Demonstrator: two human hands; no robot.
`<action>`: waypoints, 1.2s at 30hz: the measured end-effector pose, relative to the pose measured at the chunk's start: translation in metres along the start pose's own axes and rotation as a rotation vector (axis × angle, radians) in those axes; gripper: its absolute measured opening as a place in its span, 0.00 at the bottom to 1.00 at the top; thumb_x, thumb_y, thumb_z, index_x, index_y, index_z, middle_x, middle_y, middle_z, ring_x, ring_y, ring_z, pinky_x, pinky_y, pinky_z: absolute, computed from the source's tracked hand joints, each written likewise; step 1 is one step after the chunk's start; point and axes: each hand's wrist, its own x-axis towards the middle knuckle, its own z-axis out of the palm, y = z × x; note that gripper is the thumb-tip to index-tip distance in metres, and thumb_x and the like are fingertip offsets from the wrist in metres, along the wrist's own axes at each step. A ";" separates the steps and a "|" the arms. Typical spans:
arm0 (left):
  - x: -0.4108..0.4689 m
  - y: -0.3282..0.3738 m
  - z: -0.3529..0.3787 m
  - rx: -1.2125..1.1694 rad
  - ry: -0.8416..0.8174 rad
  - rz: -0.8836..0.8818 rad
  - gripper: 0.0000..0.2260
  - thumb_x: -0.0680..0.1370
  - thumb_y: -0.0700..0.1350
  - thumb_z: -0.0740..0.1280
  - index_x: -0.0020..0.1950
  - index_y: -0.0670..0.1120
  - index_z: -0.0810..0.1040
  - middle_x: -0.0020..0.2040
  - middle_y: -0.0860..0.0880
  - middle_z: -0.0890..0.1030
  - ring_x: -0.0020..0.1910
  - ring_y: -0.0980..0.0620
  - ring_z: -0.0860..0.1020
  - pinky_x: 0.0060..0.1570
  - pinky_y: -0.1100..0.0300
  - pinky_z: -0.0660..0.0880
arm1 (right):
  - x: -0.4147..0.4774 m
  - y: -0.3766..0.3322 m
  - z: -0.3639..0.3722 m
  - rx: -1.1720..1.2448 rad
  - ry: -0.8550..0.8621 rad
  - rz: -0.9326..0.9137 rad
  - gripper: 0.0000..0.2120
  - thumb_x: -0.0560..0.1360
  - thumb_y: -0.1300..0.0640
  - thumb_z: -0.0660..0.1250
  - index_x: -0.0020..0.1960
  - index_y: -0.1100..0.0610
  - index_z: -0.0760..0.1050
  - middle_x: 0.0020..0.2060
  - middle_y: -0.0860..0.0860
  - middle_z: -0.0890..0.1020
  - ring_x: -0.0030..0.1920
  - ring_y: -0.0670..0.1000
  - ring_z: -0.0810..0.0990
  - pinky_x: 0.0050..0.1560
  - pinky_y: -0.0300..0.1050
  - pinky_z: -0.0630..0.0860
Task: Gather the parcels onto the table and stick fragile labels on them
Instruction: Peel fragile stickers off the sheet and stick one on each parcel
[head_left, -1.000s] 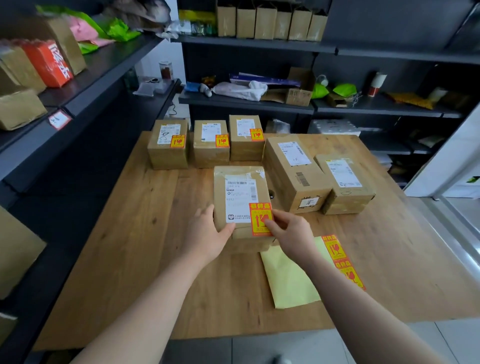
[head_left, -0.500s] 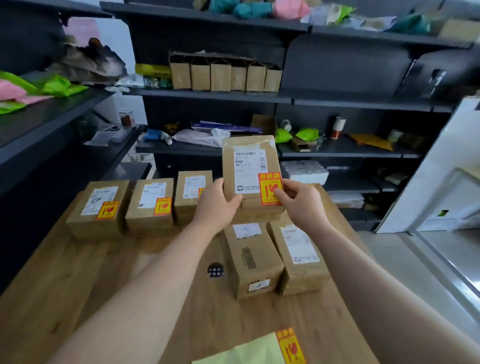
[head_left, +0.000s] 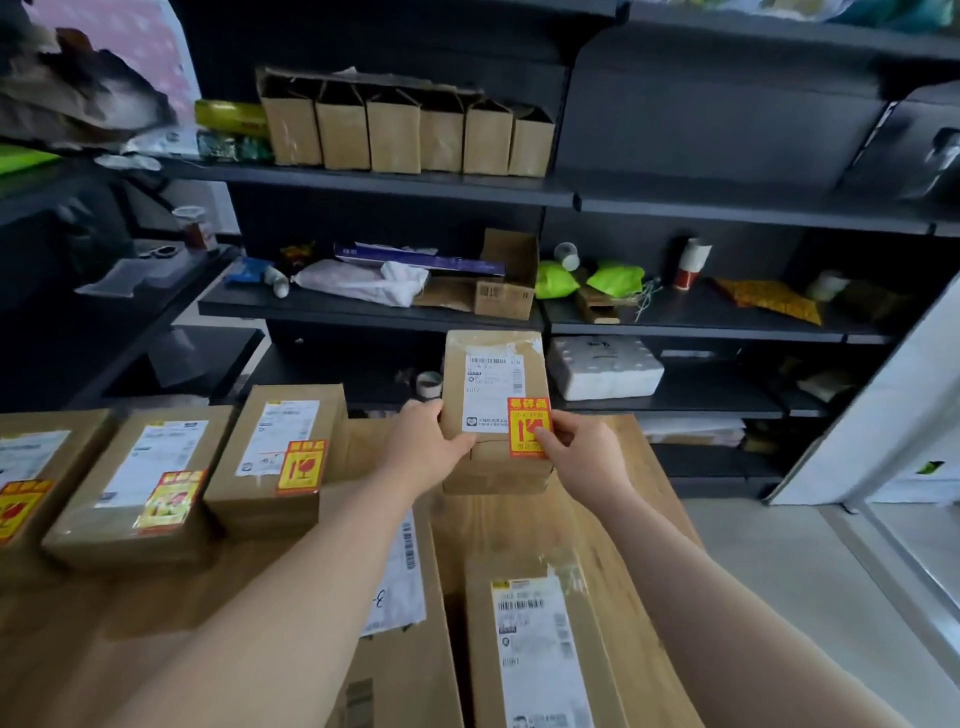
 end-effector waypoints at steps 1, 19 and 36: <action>0.007 -0.004 0.008 0.039 -0.004 -0.016 0.23 0.74 0.55 0.69 0.67 0.50 0.72 0.60 0.48 0.74 0.54 0.50 0.75 0.50 0.55 0.77 | 0.007 0.009 0.005 -0.005 -0.014 0.009 0.11 0.78 0.53 0.65 0.59 0.51 0.79 0.42 0.44 0.83 0.42 0.43 0.80 0.38 0.36 0.76; 0.036 -0.045 0.045 0.639 -0.177 0.037 0.24 0.73 0.70 0.57 0.50 0.51 0.75 0.50 0.51 0.78 0.54 0.49 0.74 0.57 0.50 0.66 | 0.032 0.066 0.067 -0.098 -0.137 0.109 0.10 0.79 0.54 0.63 0.57 0.54 0.79 0.39 0.44 0.80 0.36 0.41 0.77 0.32 0.31 0.72; -0.096 -0.048 -0.020 0.622 0.061 0.189 0.27 0.78 0.64 0.54 0.72 0.51 0.65 0.69 0.52 0.70 0.67 0.49 0.65 0.66 0.53 0.62 | -0.070 -0.013 0.048 -0.514 -0.153 -0.222 0.22 0.80 0.48 0.57 0.71 0.55 0.65 0.70 0.51 0.70 0.68 0.54 0.69 0.64 0.47 0.68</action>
